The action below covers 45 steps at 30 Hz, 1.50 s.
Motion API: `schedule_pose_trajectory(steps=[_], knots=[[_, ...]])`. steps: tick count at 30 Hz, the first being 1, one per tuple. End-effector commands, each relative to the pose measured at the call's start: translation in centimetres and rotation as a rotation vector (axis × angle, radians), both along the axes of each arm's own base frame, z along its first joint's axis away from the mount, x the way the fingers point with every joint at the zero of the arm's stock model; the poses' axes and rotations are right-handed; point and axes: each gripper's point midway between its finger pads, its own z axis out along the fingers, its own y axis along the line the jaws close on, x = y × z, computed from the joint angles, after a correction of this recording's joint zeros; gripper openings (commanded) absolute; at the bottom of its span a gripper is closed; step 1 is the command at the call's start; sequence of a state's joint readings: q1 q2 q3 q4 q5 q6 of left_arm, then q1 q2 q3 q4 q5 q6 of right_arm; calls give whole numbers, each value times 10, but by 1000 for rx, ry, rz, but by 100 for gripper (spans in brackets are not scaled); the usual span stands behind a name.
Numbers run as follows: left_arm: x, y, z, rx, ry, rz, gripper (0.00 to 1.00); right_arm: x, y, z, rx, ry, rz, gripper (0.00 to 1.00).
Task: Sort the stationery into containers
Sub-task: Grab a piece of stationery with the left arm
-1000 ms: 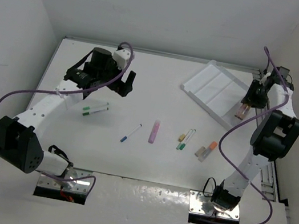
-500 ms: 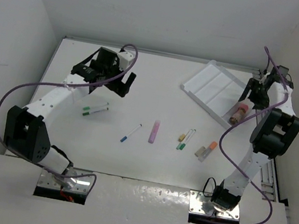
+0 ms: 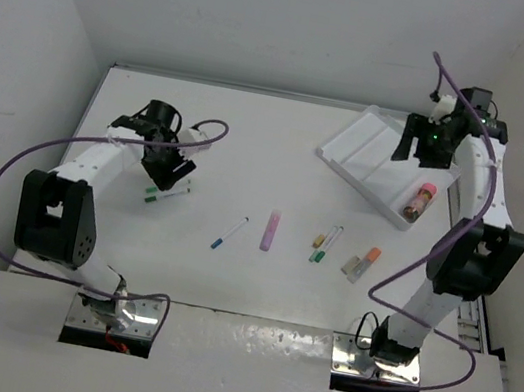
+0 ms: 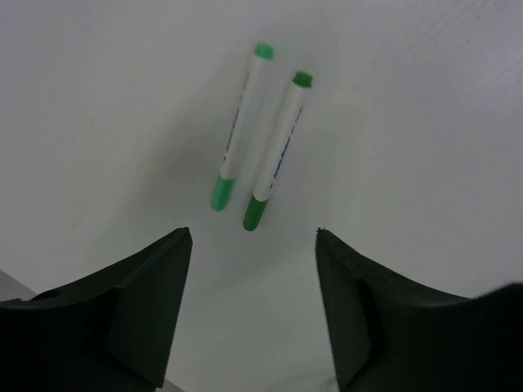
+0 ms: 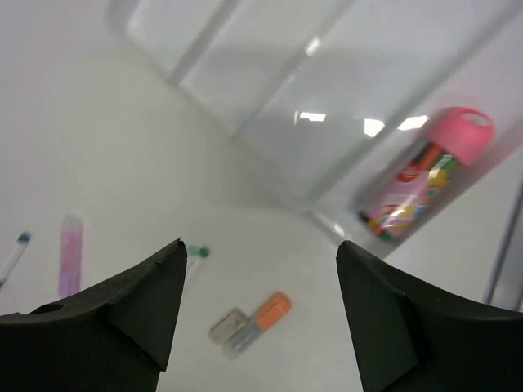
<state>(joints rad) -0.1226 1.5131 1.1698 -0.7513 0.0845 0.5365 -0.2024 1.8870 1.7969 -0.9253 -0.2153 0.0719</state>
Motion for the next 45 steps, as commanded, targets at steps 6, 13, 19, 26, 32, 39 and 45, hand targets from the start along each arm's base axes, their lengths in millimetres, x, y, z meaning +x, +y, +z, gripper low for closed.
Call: schedule_pose_trajectory(steps=[6,13,19,26,32,39,45], knots=[[-15,26,-54,16,164,-127,41,-56,91,43,39,-75,260,71],[-5,26,-65,23,156,-141,37,-64,102,39,67,-51,263,69],[2,21,-77,18,179,-162,36,-67,115,39,69,-42,300,69],[5,12,-89,13,203,-184,36,-71,111,40,60,-35,298,69],[3,-1,-98,18,220,-215,35,-71,109,45,60,-42,299,69],[-6,-28,-114,30,260,-270,30,-71,111,57,82,-61,309,69],[-15,-50,-127,39,297,-293,20,-75,112,68,80,-92,318,70]])
